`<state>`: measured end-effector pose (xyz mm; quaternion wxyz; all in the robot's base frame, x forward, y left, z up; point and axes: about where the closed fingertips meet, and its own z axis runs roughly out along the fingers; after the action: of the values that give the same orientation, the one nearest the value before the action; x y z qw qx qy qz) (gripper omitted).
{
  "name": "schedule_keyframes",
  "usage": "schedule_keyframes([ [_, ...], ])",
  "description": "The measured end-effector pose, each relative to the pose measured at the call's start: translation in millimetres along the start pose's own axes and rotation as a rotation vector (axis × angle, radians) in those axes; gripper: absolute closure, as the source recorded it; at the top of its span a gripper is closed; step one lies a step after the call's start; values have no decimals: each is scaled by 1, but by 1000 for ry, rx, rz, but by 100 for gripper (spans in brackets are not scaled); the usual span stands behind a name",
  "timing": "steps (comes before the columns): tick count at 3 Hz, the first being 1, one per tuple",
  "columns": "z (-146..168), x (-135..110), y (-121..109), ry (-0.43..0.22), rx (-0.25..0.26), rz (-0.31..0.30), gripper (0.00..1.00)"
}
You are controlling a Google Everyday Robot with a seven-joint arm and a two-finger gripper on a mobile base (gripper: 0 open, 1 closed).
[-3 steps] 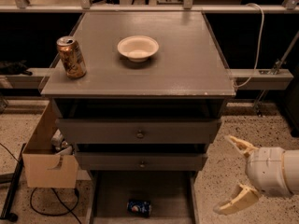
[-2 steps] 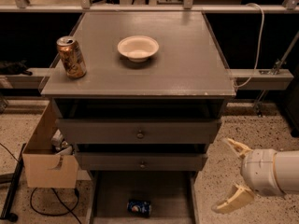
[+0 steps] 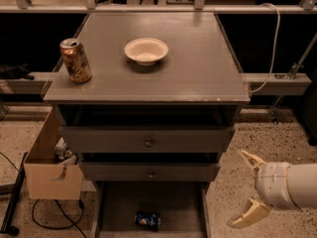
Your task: Pick pepsi can from bottom drawer and place on counter
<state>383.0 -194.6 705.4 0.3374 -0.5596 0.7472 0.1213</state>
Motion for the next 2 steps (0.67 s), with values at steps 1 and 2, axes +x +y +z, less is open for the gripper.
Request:
schedule_keyframes([
  [1, 23, 7, 5, 1, 12, -9, 0],
  [2, 82, 45, 27, 5, 1, 20, 0],
])
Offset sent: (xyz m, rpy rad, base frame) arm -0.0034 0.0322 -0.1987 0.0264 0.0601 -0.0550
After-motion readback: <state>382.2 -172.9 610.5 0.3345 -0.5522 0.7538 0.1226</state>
